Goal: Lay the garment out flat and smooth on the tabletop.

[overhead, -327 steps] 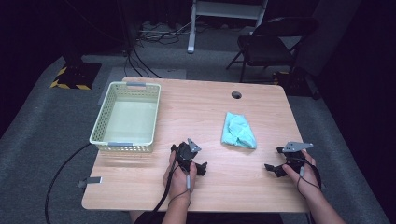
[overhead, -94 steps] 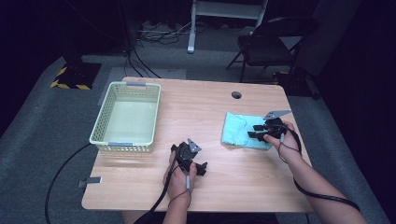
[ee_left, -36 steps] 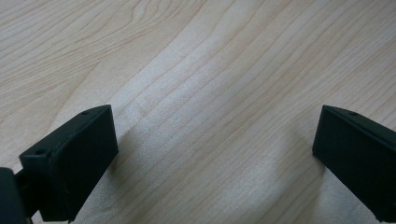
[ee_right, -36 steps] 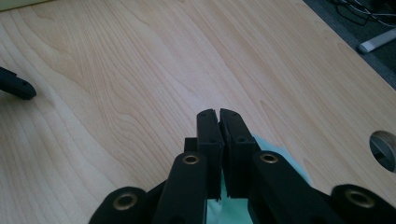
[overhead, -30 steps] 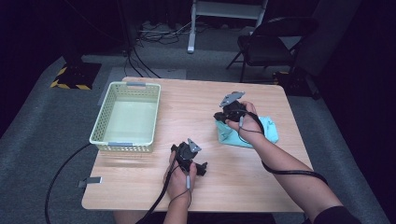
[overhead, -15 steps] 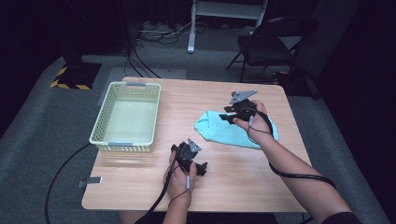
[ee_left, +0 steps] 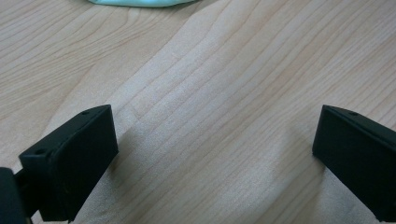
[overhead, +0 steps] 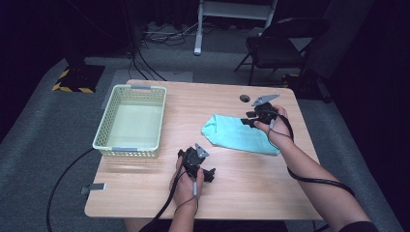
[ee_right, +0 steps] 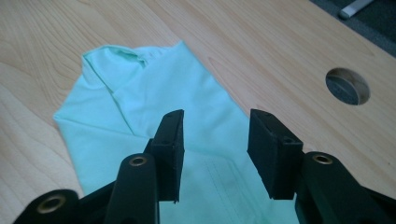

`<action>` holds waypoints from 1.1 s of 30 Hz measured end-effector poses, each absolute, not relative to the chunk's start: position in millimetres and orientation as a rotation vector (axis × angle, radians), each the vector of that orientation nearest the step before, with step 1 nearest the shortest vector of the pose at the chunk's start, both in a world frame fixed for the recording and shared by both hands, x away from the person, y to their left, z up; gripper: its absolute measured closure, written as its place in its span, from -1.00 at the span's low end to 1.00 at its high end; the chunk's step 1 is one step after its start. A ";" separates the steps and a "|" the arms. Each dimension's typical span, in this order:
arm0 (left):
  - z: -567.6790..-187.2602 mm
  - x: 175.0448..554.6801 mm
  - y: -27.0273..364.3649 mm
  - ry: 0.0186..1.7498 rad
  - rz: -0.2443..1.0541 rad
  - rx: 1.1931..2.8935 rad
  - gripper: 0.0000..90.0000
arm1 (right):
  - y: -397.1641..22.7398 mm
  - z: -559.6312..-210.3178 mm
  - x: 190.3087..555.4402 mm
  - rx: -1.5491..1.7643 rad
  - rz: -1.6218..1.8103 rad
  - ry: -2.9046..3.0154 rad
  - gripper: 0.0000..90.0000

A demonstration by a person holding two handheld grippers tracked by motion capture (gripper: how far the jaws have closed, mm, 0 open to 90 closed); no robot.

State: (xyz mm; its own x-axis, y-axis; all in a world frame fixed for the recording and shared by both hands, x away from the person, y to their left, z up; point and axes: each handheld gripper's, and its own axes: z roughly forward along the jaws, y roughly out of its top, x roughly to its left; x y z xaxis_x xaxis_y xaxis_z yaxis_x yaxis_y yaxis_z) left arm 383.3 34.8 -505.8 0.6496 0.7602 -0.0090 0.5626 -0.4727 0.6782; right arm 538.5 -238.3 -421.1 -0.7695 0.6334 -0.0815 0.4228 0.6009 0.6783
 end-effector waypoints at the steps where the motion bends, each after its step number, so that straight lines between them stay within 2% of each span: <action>1: -505.8 383.4 34.8 1.021 0.388 2.208 -1.00 | -241.7 -426.4 541.3 0.876 0.936 2.520 0.26; 25: -505.9 384.1 35.5 1.031 0.397 2.203 -0.99 | -263.2 -479.8 556.8 0.942 0.839 2.635 0.08; 26: -505.8 384.1 35.5 1.030 0.397 2.204 -1.00 | -264.0 -481.7 556.5 0.948 0.863 2.630 0.11; 27: -505.8 384.1 35.5 1.030 0.397 2.204 -0.99 | -265.4 -481.5 555.4 0.949 0.879 2.636 0.31; 28: -505.8 384.1 35.5 1.029 0.398 2.204 -0.99 | -265.4 -481.5 555.4 0.949 0.879 2.636 0.31; 32: -505.8 384.0 35.5 1.030 0.398 2.204 -0.99 | -263.0 -477.3 551.2 0.920 0.857 2.680 0.78; 33: -505.8 384.0 35.5 1.031 0.397 2.203 -0.99 | -262.6 -476.6 550.2 0.919 0.858 2.680 0.83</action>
